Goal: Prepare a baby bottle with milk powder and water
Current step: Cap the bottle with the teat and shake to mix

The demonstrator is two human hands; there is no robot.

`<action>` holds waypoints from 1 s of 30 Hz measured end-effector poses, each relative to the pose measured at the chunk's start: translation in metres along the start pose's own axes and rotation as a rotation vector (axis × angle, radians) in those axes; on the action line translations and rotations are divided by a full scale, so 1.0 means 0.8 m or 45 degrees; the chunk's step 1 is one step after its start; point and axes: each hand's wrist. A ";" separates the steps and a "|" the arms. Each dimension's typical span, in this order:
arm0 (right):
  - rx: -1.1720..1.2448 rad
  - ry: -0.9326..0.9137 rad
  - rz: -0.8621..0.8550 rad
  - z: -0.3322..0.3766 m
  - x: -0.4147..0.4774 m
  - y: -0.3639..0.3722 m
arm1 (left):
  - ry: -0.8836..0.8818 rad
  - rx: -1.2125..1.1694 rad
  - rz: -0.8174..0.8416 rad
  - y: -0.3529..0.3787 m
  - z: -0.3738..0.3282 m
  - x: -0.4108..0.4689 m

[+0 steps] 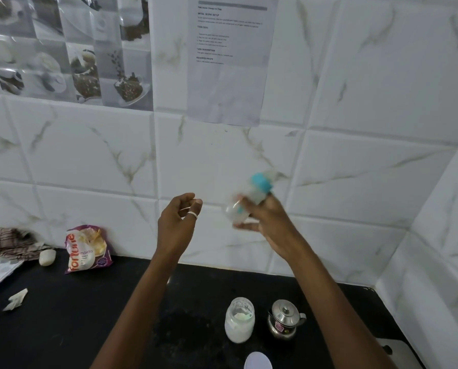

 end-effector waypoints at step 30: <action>0.087 0.026 0.018 -0.018 0.005 0.017 | -0.066 -0.032 0.057 0.003 0.007 -0.007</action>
Point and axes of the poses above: each hand's wrist, its own x-axis towards the middle knuckle, its own y-axis out of the palm, z = x × y, and after that the axes turned 4 degrees about x, right-handed
